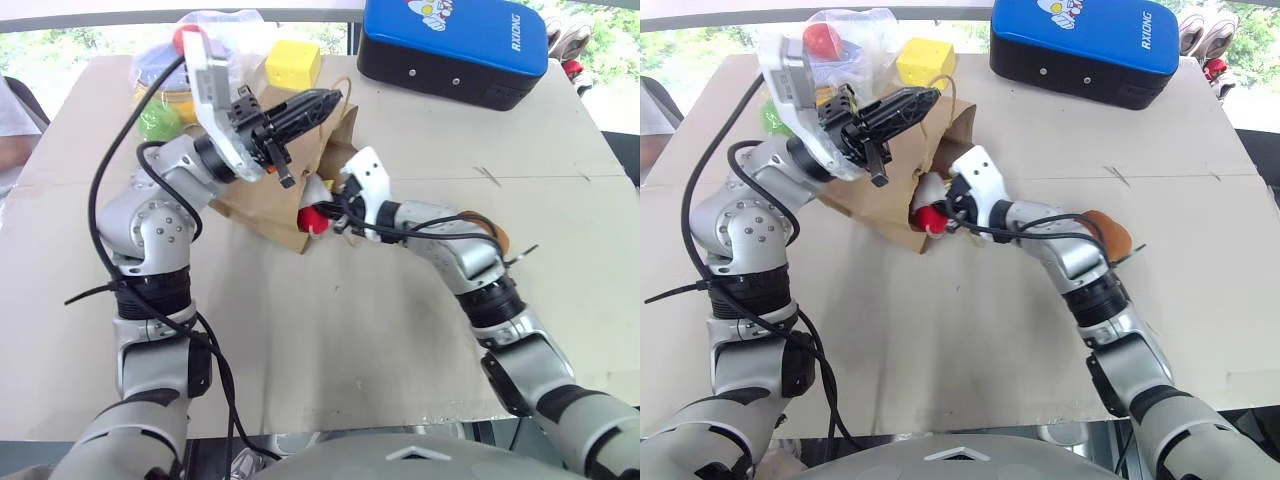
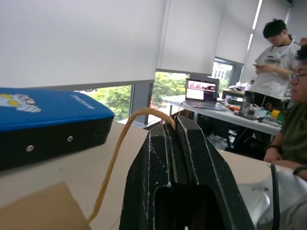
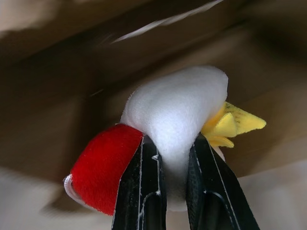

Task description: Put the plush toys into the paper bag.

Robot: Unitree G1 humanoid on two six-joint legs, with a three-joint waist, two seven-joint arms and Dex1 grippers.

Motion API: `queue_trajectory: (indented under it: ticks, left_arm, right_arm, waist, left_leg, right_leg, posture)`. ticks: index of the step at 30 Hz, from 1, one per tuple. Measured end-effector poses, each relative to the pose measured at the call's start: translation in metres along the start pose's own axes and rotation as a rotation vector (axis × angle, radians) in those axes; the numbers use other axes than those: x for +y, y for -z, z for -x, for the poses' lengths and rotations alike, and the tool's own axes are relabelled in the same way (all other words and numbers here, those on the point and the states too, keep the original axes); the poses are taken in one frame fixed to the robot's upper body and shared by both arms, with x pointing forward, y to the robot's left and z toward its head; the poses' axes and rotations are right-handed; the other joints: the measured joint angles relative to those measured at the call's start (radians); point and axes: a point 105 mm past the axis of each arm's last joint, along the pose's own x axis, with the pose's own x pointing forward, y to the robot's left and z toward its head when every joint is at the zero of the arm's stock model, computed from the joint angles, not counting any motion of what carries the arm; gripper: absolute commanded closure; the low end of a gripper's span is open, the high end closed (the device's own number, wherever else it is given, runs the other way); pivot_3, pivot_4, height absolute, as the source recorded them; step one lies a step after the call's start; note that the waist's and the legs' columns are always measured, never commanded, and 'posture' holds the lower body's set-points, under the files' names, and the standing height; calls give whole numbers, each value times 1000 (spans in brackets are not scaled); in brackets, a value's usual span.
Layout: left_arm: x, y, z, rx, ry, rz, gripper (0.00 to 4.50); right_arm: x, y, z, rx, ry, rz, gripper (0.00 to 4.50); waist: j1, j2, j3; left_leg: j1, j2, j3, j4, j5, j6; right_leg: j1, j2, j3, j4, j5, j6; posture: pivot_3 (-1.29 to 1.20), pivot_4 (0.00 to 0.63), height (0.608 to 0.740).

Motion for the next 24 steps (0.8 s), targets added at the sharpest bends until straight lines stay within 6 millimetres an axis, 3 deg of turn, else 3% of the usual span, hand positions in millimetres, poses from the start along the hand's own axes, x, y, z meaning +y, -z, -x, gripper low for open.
queue_trajectory:
  ticks: [1,2,4,7,10,16,19,23,24]
  left_arm:
    - [-1,3,1,3,-9,6,4500]
    - [-2,7,1,10,-17,16,4500]
    - [-4,12,4,15,-34,34,4500]
    - [-6,21,9,29,-49,81,4500]
    - [-3,18,14,16,-73,90,4500]
    - [5,14,23,2,-111,101,4500]
    - [10,19,27,13,-131,119,4500]
    - [18,21,30,15,-153,138,4500]
    - [19,21,31,15,-155,136,4500]
  right_arm:
    - [2,1,-5,-2,-24,0,4464]
    - [2,1,-11,-7,-35,11,3604]
    - [-1,0,-18,-26,-27,26,2949]
    - [-13,0,-19,-58,31,41,1373]
    - [-22,-1,-13,-75,69,60,1373]
    - [-24,22,11,-43,101,74,1373]
    - [-24,15,28,-59,126,106,1373]
    - [-20,0,70,-104,192,110,1373]
    - [-19,-5,82,-121,205,97,1104]
  waist:
    - [0,0,0]
    - [0,0,0]
    - [0,0,0]
    - [0,0,0]
    - [0,0,0]
    - [0,0,0]
    - [0,0,0]
    - [5,0,0]
    - [6,0,0]
  left_leg:
    - [0,0,0,0,0,0]
    - [0,0,0,0,0,0]
    - [1,0,0,0,0,0]
    - [1,0,0,0,0,0]
    - [1,0,0,0,0,0]
    - [1,0,0,0,0,0]
    - [1,0,0,0,0,0]
    - [0,0,-1,0,0,0]
    - [0,0,0,0,0,0]
  right_leg:
    - [0,0,0,0,0,0]
    - [0,0,0,0,0,0]
    - [0,0,0,0,0,0]
    - [0,0,0,0,0,0]
    - [0,0,0,0,0,0]
    - [0,0,0,0,0,0]
    - [0,0,0,1,0,0]
    - [0,-1,-1,0,0,0]
    - [0,-1,0,0,0,0]
  posture:
    - [0,150,740]
    - [0,150,740]
    - [0,150,740]
    - [0,150,740]
    - [0,150,740]
    - [0,150,740]
    - [0,150,740]
    - [0,150,740]
    - [0,150,740]
